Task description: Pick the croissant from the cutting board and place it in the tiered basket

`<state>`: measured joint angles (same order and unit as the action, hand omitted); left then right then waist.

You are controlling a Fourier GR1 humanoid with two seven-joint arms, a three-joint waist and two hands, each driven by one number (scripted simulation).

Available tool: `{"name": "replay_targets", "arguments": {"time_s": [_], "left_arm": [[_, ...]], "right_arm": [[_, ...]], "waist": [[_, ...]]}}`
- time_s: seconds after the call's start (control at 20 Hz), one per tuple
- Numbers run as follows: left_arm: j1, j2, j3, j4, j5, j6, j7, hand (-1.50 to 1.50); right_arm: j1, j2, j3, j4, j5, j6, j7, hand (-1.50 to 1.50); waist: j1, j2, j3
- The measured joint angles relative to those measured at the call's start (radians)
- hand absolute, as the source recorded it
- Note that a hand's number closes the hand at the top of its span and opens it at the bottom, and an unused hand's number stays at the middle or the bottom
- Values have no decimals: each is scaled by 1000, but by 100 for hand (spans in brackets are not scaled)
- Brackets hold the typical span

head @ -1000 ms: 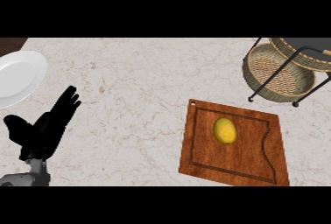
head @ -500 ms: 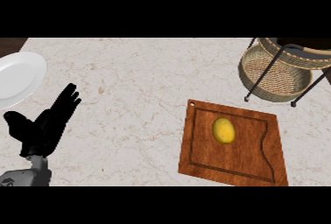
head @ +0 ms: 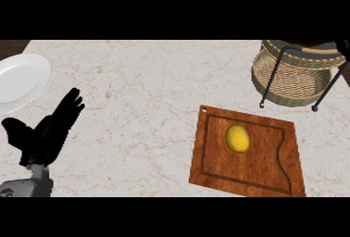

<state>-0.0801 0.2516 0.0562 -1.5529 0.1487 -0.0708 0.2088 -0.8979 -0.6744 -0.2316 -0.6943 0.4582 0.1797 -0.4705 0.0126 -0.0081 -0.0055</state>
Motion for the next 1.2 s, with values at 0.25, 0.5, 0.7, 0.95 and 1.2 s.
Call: {"name": "replay_targets", "arguments": {"time_s": [0.25,0.5,0.7,0.95,1.2], "left_arm": [[-3,-14,-5,7,-17,4,-3,0],[14,-26,-7,-10,-25,6,-3,0],[1,-30,-10,5,-32,3,-8,0],[4,-25,-3,-9,-28,-2,5,0],[-1,-29,0,-15,-29,1,10,0]], "right_arm": [[-43,20,0,52,17,-30,-26,-150],[-72,45,-15,82,9,-41,-23,-150],[-123,62,-63,136,-44,-5,22,-150],[-149,52,-161,208,-149,56,66,-150],[-180,4,-280,281,-270,113,120,-150]], "waist": [[-3,-3,-2],[-3,-3,-2],[3,4,1],[3,8,6],[5,12,6]]}}
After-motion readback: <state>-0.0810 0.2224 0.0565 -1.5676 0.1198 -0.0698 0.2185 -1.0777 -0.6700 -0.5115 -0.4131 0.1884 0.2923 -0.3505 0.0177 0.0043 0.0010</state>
